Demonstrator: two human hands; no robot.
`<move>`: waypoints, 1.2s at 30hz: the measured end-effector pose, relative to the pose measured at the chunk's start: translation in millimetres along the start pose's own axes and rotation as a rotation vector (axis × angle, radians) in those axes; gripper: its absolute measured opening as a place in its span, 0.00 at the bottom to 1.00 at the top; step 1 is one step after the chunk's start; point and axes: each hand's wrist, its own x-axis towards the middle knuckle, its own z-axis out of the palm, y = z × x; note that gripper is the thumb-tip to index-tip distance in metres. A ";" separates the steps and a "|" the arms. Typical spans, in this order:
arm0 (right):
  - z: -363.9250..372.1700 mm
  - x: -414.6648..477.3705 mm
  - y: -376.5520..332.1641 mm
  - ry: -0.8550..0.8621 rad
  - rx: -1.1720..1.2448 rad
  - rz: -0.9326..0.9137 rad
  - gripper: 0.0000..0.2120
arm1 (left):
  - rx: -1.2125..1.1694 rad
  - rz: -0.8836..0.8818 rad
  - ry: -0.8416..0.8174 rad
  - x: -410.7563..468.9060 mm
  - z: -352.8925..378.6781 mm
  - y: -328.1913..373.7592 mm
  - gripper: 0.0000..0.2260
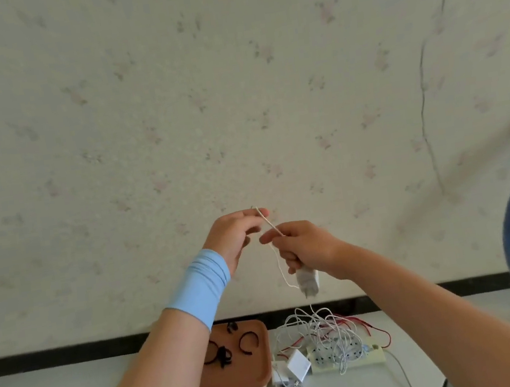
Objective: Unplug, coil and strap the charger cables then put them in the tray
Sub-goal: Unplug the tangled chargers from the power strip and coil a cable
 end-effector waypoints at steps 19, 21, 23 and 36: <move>-53.5 4.5 29.7 0.292 -0.281 -0.046 0.11 | 0.270 -0.310 -0.002 35.7 5.8 -37.0 0.13; -48.9 6.6 35.6 0.174 -0.322 0.011 0.13 | -0.168 -0.304 0.033 36.5 7.3 -23.7 0.11; -39.3 8.6 37.6 0.048 -0.278 0.033 0.18 | -0.487 -0.259 -0.040 34.2 7.4 -7.4 0.11; -29.7 11.4 9.9 -0.099 -0.054 0.077 0.18 | -0.180 -0.022 0.239 29.2 -10.4 -10.2 0.10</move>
